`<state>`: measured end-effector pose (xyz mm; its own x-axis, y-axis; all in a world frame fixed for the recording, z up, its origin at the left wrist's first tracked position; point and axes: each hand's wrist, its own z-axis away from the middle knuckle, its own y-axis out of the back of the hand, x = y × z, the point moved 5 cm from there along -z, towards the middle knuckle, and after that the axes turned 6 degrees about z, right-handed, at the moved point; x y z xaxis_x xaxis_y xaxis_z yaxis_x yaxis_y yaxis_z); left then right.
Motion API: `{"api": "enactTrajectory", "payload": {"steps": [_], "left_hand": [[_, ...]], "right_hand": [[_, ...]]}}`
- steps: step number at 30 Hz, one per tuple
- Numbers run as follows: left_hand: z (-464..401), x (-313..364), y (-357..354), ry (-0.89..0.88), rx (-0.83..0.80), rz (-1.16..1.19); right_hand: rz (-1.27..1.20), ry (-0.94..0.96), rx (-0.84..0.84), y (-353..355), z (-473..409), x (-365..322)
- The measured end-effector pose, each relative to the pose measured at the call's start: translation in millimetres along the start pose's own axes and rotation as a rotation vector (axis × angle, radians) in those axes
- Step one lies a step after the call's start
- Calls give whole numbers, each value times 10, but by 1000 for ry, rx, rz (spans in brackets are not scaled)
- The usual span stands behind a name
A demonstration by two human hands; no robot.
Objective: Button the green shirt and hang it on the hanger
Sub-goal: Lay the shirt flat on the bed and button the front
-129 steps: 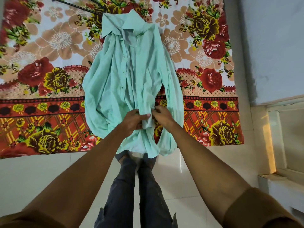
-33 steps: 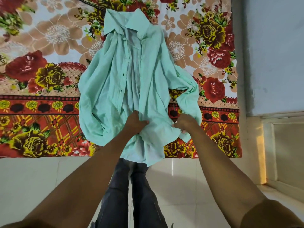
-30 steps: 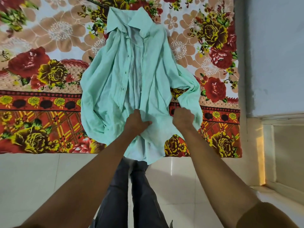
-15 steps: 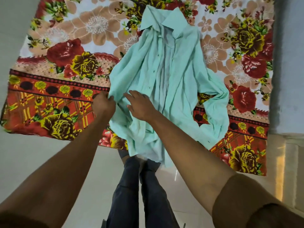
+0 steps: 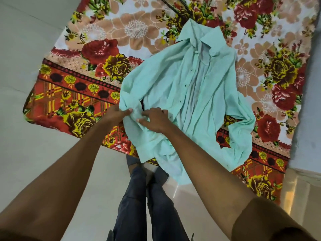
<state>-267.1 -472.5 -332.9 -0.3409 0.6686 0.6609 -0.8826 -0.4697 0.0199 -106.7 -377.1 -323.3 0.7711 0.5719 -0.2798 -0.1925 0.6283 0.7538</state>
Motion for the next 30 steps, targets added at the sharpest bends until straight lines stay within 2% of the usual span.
{"api": "enactTrajectory", "payload": {"steps": [3, 5, 9, 12, 14, 16, 18, 20, 22, 23, 26, 28, 30], "left_hand": [[9, 71, 201, -140, 231, 131], [28, 69, 361, -175, 367, 154], [79, -68, 336, -203, 233, -14], [161, -163, 353, -224, 328, -80], [188, -158, 424, -265, 395, -61], [228, -73, 475, -334, 411, -98], [264, 9, 514, -431, 460, -235], [374, 70, 517, -545, 529, -404], [494, 76, 467, -596, 511, -406], [540, 45, 440, -543, 454, -342], [580, -164, 342, -218, 251, -160], [590, -279, 321, -135, 199, -124], [600, -345, 330, -103, 201, 37]], "right_hand": [[107, 28, -254, -89, 28, 39], [78, 19, -308, -87, 30, 67], [50, 47, -252, -54, 41, -112], [63, 45, -173, -50, 37, -232], [-67, 60, -174, -65, 51, -287], [-380, 56, -134, -18, 88, -368], [-622, 7, -49, 51, 118, -418], [-721, -24, -27, 67, 133, -480], [-796, -36, -122, 17, 130, -565], [-842, -40, -168, -21, 122, -613], [-1151, -57, -297, -126, 139, -746], [-1341, -61, -402, -177, 170, -848], [-1372, -89, -401, -226, 184, -902]]}}
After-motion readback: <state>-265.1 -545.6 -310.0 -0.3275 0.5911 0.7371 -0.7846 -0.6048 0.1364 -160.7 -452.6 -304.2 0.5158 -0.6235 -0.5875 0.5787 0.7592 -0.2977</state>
